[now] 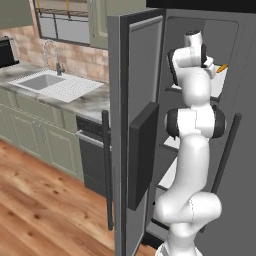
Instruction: Store the kebab skewer in the freezer for long-term storage. Close the freezer door after placing the cooked food.
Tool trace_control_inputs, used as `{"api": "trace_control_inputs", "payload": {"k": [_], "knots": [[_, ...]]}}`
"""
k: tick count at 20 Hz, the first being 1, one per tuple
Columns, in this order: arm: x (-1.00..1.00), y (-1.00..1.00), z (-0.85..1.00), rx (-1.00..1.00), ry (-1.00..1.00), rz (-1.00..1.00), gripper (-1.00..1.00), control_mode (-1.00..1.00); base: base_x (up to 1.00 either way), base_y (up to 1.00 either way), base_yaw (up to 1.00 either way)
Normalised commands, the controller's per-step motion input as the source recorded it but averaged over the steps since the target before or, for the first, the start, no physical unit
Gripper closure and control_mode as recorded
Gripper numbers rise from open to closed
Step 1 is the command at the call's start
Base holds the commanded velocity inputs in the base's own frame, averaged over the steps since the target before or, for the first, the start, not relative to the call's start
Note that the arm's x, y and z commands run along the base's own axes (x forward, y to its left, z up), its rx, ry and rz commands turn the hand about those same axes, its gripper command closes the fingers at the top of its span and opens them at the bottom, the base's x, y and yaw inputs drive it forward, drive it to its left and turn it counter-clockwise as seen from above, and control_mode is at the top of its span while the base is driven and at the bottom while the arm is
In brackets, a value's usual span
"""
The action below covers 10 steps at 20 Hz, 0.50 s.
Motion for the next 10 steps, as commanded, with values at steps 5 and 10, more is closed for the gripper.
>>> {"api": "trace_control_inputs", "payload": {"k": [5,10], "knots": [[0.0,-0.02,-0.5,0.0,0.0,-0.07,1.0,-1.0,0.0,0.0,0.0],[0.0,0.0,-0.2,0.02,0.0,0.0,1.0,-1.0,0.0,0.0,0.0]]}}
